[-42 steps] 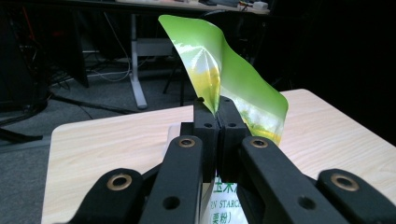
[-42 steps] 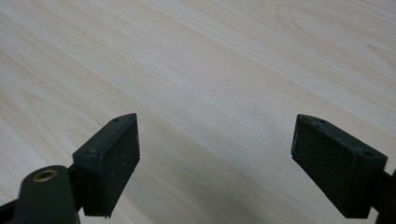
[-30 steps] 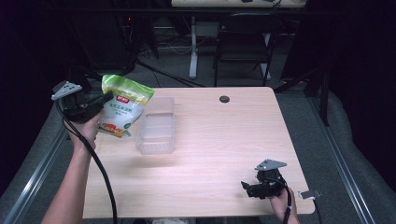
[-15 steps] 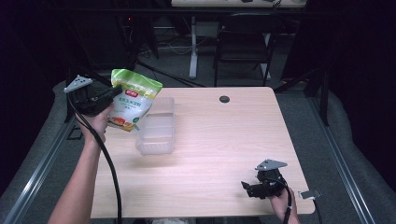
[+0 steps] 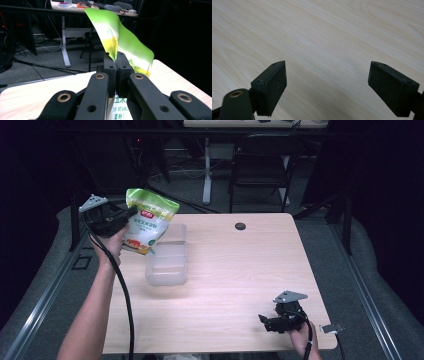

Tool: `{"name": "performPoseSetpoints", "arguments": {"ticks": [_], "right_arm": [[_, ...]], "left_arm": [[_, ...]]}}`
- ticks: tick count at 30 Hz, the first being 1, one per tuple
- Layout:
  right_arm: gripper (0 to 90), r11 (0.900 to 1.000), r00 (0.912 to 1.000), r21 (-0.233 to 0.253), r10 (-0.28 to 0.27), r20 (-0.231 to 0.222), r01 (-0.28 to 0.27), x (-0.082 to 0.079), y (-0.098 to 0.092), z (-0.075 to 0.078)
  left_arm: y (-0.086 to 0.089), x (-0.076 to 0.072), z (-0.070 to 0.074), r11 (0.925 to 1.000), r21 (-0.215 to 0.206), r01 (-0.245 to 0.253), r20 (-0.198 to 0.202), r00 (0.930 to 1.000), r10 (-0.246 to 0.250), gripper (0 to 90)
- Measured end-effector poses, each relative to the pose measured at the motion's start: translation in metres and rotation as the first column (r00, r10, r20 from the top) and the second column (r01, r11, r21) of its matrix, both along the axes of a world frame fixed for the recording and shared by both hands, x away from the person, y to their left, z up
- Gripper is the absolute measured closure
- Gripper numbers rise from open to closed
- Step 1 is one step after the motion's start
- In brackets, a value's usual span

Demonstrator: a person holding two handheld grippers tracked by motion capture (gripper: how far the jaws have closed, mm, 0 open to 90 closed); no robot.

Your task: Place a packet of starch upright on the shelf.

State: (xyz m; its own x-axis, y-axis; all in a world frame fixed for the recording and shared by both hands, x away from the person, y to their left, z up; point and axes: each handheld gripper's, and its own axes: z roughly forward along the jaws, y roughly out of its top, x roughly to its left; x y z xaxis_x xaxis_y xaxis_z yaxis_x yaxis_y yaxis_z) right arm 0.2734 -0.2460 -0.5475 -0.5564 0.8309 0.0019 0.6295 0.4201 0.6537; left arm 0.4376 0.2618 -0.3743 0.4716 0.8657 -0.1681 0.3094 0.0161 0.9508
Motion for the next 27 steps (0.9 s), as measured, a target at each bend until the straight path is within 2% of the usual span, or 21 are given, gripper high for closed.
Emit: {"name": "performPoseSetpoints", "arguments": {"ticks": [18, 27], "right_arm": [[14.8, 1.000, 1.0000, -0.002, 0.000, -0.003, 0.000, 0.000, 0.000, 0.000], [14.8, 1.000, 1.0000, -0.002, 0.002, 0.000, -0.002, 0.000, 0.000, 0.000]], "left_arm": [[-0.012, 0.027, 0.005, 0.9998, 0.013, -0.018, 0.026, 0.9995, 0.017, 88.9], [-0.020, 0.040, -0.002, 0.9996, 0.015, -0.025, 0.035, 0.9991, 0.025, 89.0]]}}
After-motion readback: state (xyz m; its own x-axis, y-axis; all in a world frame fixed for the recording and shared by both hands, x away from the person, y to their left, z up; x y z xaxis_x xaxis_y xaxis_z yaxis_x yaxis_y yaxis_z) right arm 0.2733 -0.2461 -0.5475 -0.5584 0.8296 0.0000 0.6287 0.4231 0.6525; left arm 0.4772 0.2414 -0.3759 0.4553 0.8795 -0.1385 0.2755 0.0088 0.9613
